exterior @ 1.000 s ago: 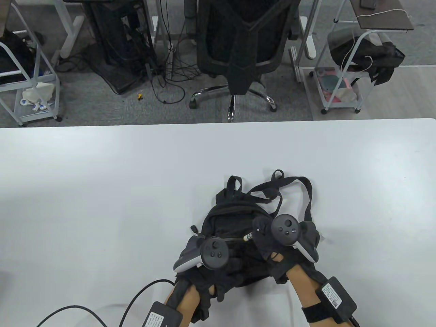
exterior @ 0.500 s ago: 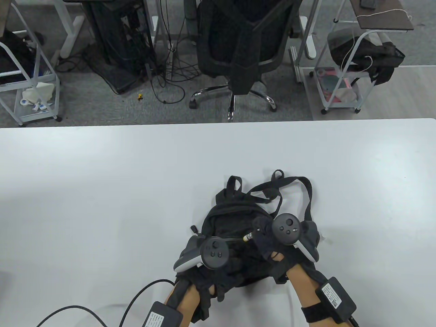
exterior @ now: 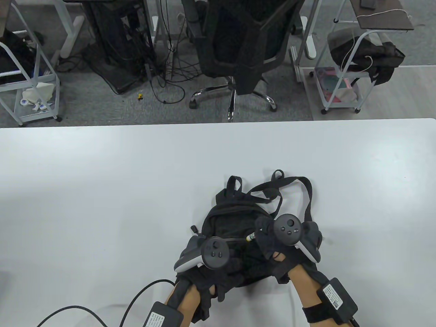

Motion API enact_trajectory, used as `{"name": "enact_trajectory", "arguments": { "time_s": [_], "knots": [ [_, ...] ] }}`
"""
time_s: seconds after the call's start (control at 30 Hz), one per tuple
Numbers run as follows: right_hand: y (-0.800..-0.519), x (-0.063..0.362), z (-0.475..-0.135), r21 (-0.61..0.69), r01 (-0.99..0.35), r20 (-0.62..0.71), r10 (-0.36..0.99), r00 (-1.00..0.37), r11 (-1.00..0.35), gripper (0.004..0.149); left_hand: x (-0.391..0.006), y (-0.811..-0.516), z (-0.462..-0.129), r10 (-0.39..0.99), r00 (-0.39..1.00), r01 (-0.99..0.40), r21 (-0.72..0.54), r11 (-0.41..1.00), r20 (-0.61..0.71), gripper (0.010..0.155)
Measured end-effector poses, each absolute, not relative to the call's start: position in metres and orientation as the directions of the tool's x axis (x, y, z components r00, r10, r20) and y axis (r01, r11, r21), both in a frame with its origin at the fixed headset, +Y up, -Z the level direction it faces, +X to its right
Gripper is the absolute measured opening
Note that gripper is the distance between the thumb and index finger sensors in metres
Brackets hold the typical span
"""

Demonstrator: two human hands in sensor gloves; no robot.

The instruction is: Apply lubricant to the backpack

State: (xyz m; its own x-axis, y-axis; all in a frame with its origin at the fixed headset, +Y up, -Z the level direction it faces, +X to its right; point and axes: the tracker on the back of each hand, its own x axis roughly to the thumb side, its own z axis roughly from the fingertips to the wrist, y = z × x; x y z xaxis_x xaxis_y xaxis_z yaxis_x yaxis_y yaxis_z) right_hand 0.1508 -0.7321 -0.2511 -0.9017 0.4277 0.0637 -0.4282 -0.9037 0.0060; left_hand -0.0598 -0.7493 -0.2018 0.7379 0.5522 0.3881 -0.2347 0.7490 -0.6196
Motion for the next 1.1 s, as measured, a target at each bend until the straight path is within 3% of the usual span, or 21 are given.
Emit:
{"name": "enact_trajectory", "arguments": {
  "time_s": [0.13,0.37,0.83,1.1],
  "knots": [
    [-0.733,0.139,-0.249,0.027,-0.458,0.091,0.459,-0.884,-0.888,0.043,-0.060,-0.749,-0.202,0.555,0.737,-0.237,-0.621,0.747,0.386,0.064],
    [-0.728,0.148,-0.247,-0.033,-0.369,0.082,0.365,-0.927,-0.929,0.043,-0.059,-0.749,-0.202,0.553,0.739,-0.236,-0.620,0.748,0.385,0.064],
    [-0.730,0.134,-0.246,-0.024,-0.404,0.107,0.399,-0.911,-0.915,0.043,-0.059,-0.750,-0.202,0.553,0.738,-0.234,-0.622,0.747,0.386,0.064],
    [-0.725,0.133,-0.242,-0.084,-0.321,0.118,0.311,-0.943,-0.943,0.042,-0.059,-0.750,-0.202,0.550,0.740,-0.231,-0.622,0.748,0.387,0.064]
  ]
}}
